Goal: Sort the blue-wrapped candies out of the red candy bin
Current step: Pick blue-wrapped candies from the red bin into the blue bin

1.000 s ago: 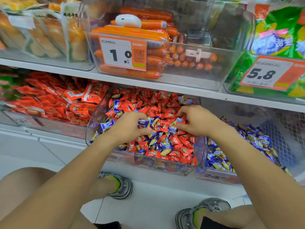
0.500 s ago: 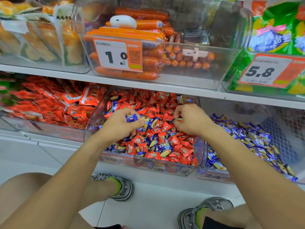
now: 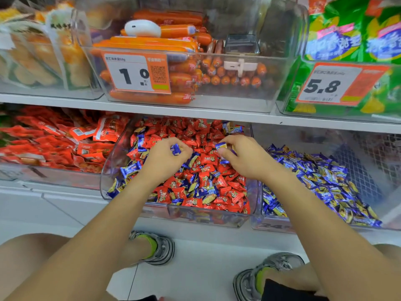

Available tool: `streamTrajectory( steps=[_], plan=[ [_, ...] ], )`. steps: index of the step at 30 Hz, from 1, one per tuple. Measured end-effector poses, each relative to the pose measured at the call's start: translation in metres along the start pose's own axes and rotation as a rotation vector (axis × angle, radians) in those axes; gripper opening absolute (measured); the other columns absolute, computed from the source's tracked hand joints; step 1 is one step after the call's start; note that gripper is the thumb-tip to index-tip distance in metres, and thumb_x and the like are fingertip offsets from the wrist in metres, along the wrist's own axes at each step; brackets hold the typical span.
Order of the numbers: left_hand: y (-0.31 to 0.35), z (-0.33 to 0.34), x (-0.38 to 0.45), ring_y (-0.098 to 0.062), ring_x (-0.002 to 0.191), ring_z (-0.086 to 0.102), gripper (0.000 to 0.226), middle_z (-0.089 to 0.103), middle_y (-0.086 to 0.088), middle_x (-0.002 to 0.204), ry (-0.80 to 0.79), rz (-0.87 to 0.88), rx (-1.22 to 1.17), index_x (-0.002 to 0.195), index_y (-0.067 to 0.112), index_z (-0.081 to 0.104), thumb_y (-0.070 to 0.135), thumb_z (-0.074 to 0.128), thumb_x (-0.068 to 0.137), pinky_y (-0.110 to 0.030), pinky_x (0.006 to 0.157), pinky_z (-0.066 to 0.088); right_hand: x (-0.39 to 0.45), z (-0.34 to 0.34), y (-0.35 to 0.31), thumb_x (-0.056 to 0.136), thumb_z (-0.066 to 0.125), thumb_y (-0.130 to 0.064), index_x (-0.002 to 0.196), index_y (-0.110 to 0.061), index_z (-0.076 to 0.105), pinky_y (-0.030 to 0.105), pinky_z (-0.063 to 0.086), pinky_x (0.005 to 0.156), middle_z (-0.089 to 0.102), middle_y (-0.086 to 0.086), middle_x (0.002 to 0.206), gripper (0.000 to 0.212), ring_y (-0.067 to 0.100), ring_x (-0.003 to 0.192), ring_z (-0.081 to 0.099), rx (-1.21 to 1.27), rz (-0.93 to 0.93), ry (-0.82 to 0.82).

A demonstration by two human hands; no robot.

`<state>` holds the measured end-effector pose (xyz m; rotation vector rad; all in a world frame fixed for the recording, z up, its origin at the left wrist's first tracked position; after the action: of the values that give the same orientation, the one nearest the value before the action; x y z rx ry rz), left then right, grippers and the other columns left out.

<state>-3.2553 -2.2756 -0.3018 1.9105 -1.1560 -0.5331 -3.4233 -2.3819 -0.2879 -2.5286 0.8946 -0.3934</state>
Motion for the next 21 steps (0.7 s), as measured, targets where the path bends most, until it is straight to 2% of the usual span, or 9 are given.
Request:
streamTrajectory(
  steps=[1,5,7,9,14,16,18,19,21],
  plan=[
    [-0.001,0.000,0.003,-0.019,0.073,0.063,0.020,0.070,-0.002,0.081,0.003,0.030,0.122,0.088,0.019,0.067,0.039,0.068,0.089,-0.033,0.060,0.050,-0.002,0.001,-0.001,0.101,0.050,-0.039,0.106,-0.016,0.061,0.030,0.036,0.069,0.057,-0.001,0.088,0.026,0.021,0.080,0.056,0.028,0.005,0.001],
    [-0.005,0.010,0.012,-0.014,0.058,0.053,0.042,0.060,-0.006,0.066,-0.027,0.074,0.520,0.083,0.008,0.067,0.048,0.076,0.079,-0.027,0.045,0.030,-0.011,0.002,-0.010,0.102,0.049,-0.033,0.115,-0.020,0.060,0.033,0.046,0.074,0.057,0.002,0.103,0.021,0.019,0.080,0.063,0.136,0.018,-0.001],
    [-0.007,0.015,0.017,-0.020,0.060,0.058,0.040,0.063,-0.010,0.066,-0.038,0.074,0.563,0.078,0.005,0.068,0.044,0.077,0.079,-0.029,0.048,0.038,-0.016,0.000,-0.014,0.103,0.048,-0.028,0.121,-0.021,0.059,0.030,0.042,0.071,0.059,0.000,0.105,0.022,0.013,0.074,0.060,0.154,0.027,0.010],
    [-0.010,0.016,0.020,-0.021,0.059,0.058,0.034,0.063,-0.010,0.063,-0.053,0.062,0.537,0.074,0.004,0.069,0.036,0.076,0.082,-0.030,0.055,0.046,-0.022,-0.001,-0.018,0.104,0.044,-0.024,0.123,-0.024,0.056,0.034,0.042,0.061,0.064,-0.002,0.103,0.022,0.022,0.070,0.061,0.203,0.033,0.010],
    [-0.004,0.003,0.001,-0.002,0.035,0.043,0.020,0.052,0.009,0.050,-0.099,-0.038,0.182,0.081,0.008,0.072,0.026,0.069,0.090,-0.010,0.042,0.030,-0.032,0.006,-0.013,0.103,0.042,-0.022,0.116,-0.031,0.057,0.031,0.035,0.045,0.067,0.004,0.087,0.022,0.014,0.041,0.038,0.512,0.156,0.009],
    [0.004,0.005,-0.012,-0.001,0.039,0.044,0.017,0.055,0.014,0.052,-0.193,-0.096,-0.075,0.084,0.011,0.072,0.028,0.071,0.089,-0.014,0.049,0.034,-0.035,0.003,-0.017,0.100,0.048,-0.040,0.114,-0.034,0.057,0.030,0.044,0.056,0.067,0.000,0.089,0.017,0.014,0.055,0.051,0.473,0.120,0.057],
    [0.019,0.017,-0.028,-0.012,0.048,0.037,0.024,0.048,0.003,0.054,-0.354,-0.116,-0.276,0.087,0.011,0.071,0.034,0.073,0.083,-0.021,0.051,0.033,-0.037,0.001,-0.024,0.097,0.049,-0.052,0.116,-0.035,0.058,0.020,0.046,0.073,0.066,-0.016,0.106,0.028,0.001,0.085,0.060,0.406,0.072,0.086],
    [0.025,0.024,-0.034,-0.015,0.050,0.033,0.029,0.043,-0.002,0.056,-0.416,-0.119,-0.345,0.090,0.009,0.070,0.036,0.073,0.080,-0.023,0.049,0.031,-0.039,0.001,-0.026,0.096,0.050,-0.052,0.113,-0.034,0.060,0.015,0.043,0.072,0.065,-0.020,0.104,0.026,-0.003,0.086,0.060,0.423,0.054,0.089],
    [0.035,0.038,-0.041,-0.018,0.051,0.029,0.033,0.038,-0.006,0.057,-0.456,-0.118,-0.405,0.092,0.008,0.069,0.037,0.072,0.077,-0.024,0.046,0.026,-0.044,0.001,-0.024,0.098,0.052,-0.046,0.099,-0.028,0.062,0.011,0.037,0.053,0.063,-0.018,0.071,0.021,0.000,0.056,0.056,0.538,0.050,0.111]
  ],
)
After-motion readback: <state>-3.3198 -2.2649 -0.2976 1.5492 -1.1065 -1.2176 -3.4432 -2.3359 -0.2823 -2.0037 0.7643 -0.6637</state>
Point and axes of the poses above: each hand's wrist, its own x-axis towards the middle knuckle, its own z-axis out of the palm, y = z × x, the point moved 7 cm from there along x, towards the middle knuckle
